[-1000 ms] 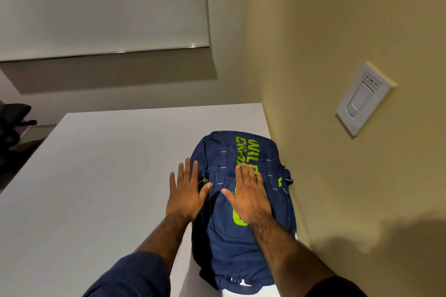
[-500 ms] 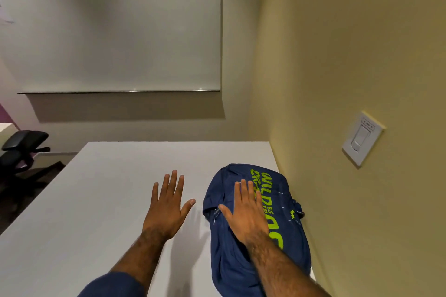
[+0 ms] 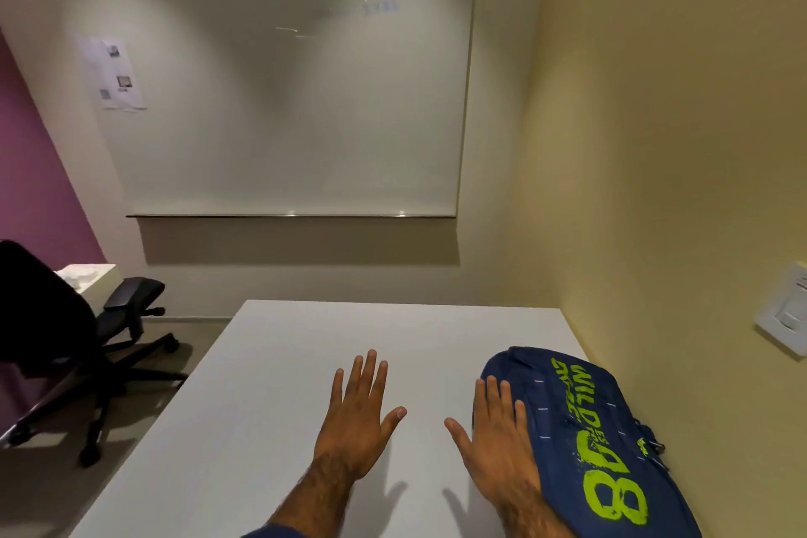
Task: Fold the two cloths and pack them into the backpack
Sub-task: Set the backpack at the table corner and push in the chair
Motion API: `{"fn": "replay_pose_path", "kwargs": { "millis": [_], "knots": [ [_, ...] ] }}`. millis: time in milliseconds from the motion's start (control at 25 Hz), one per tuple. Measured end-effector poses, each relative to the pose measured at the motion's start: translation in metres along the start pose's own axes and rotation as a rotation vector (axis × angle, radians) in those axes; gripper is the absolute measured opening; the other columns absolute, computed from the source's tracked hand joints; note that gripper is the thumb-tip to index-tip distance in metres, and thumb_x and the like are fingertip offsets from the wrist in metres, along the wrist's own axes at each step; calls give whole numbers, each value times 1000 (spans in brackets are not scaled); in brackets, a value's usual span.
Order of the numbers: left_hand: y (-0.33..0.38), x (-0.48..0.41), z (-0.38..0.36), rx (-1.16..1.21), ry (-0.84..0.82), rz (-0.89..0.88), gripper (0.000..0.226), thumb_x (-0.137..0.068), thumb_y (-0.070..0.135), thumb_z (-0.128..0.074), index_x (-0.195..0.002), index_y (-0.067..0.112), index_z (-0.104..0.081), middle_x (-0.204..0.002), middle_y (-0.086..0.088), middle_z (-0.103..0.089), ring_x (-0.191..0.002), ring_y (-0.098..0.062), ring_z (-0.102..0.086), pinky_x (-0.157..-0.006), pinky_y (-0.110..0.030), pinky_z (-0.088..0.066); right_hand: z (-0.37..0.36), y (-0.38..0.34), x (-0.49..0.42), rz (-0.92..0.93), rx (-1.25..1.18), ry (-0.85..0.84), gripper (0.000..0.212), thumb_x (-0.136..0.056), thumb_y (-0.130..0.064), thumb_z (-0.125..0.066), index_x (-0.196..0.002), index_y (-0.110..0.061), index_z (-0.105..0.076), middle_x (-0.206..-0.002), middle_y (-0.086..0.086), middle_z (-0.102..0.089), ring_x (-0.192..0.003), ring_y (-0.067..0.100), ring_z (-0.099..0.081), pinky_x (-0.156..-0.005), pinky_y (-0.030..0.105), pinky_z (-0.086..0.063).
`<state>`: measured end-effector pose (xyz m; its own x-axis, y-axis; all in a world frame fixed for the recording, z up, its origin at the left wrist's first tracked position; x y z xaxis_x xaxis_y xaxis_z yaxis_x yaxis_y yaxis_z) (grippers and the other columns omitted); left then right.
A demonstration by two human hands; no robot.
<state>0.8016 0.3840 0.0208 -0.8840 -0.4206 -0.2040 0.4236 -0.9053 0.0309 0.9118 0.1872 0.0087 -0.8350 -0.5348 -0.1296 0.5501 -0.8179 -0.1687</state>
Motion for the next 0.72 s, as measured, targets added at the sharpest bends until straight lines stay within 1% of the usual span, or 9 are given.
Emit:
{"fn": "replay_pose_path", "kwargs": {
  "millis": [120,240,440,560,720],
  "knots": [
    [-24,-1,7,16,-18,7,78,-101,70,-21,-155,16,-37,-163,-11,-34,-149,-34,-31,-111,-49,-24,-6,-25,-2,4,-7,-21,86,-100,-71,-21,-144,-5,-54,-150,15,-50,-144,35,-39,-119,43,-4],
    [-38,-6,10,20,-50,14,79,-100,71,-23,-155,16,-39,-164,-10,-32,-150,-30,-22,-113,-50,-21,-4,-40,-16,10,9,-16,85,-97,-73,-26,-142,-8,-57,-149,15,-52,-140,37,-46,-118,43,-4],
    [-47,-26,16,12,-27,33,79,-100,71,-24,-155,17,-41,-164,-10,-33,-150,-30,-23,-112,-51,-21,-6,-46,-47,21,-14,-33,86,-95,-76,-26,-140,-10,-60,-147,15,-54,-134,41,-52,-118,41,-3],
    [-50,-36,20,11,8,48,79,-100,71,-23,-155,17,-41,-163,-10,-34,-149,-30,-23,-111,-49,-23,-8,-47,-58,26,-10,-30,86,-95,-76,-26,-141,-10,-58,-149,15,-52,-135,40,-50,-119,42,-2],
    [-46,-39,22,0,16,16,79,-100,72,-24,-155,18,-40,-164,-10,-32,-150,-30,-22,-112,-48,-22,-6,-51,-55,34,6,-25,86,-96,-75,-26,-142,-9,-57,-149,16,-51,-136,40,-49,-118,42,-3]
  ]
}}
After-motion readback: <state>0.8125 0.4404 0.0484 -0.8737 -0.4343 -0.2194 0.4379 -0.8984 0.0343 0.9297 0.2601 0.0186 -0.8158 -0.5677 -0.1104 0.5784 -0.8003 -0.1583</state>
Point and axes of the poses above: each hand's wrist, its own x-axis away from the middle knuckle, its own z-axis out of the back of the hand, y = z × x, the point moved 10 cm from there along -x, towards the middle knuckle
